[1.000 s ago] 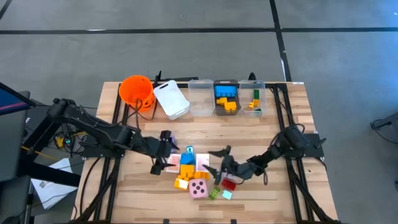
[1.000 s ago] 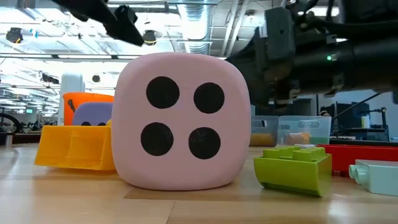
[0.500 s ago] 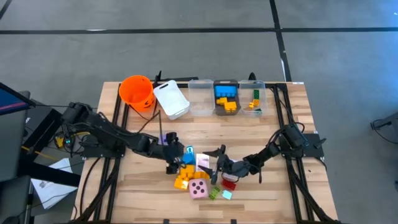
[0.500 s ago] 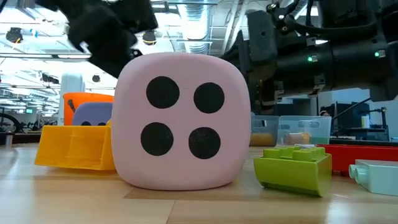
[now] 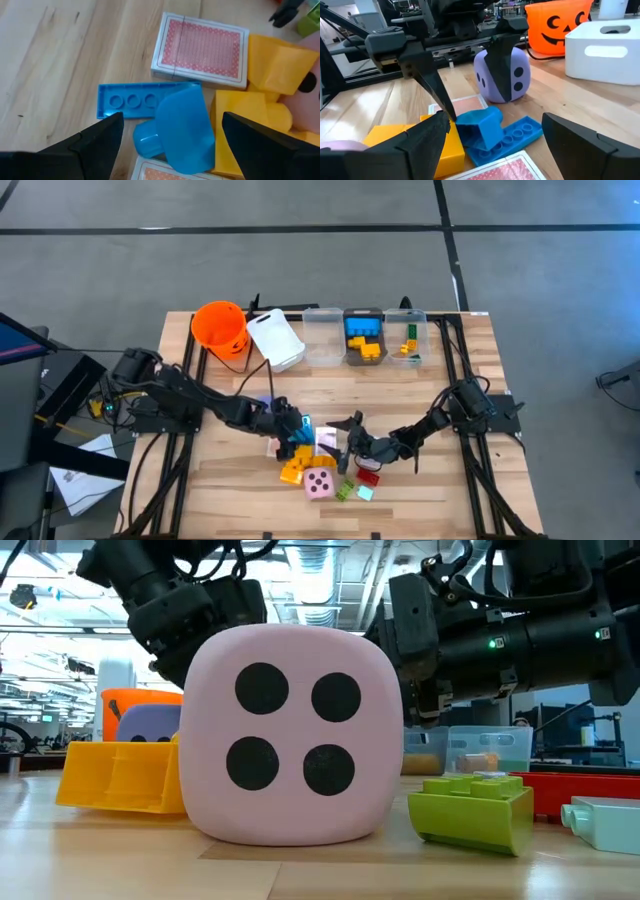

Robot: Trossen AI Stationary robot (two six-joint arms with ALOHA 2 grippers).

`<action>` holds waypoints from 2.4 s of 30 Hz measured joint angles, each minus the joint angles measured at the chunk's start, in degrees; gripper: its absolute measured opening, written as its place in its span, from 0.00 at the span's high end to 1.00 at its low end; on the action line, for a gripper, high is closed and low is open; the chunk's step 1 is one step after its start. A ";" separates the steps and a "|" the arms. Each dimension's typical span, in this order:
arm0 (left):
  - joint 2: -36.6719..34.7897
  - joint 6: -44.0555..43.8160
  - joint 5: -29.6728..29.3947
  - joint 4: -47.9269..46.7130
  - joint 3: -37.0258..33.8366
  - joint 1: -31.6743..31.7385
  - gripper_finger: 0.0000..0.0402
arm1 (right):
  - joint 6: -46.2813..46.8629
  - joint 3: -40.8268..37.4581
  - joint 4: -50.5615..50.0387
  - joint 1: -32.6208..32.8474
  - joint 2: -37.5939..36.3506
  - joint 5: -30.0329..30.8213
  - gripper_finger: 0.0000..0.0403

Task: Pick & Place Toys
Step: Put the large blue game piece into the black bin

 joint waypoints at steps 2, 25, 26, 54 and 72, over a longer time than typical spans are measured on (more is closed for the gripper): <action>0.53 -0.12 0.11 -0.07 0.00 0.00 0.18 | 1.01 0.00 -0.15 -0.04 0.00 -0.01 0.21; 2.88 -2.56 0.01 2.98 -0.02 0.00 0.64 | 1.98 0.00 -1.05 -0.33 0.00 -0.05 0.21; 2.73 -2.58 0.29 3.74 0.00 0.02 0.70 | 1.98 0.00 -1.01 -0.33 0.00 -0.07 0.21; -16.70 14.52 3.37 -1.31 -0.07 3.15 0.77 | -5.24 0.00 -17.34 4.76 -18.61 4.17 0.21; 1.43 14.44 7.20 0.25 -0.04 3.17 0.12 | 0.49 -0.02 -23.14 4.02 -17.79 4.69 0.21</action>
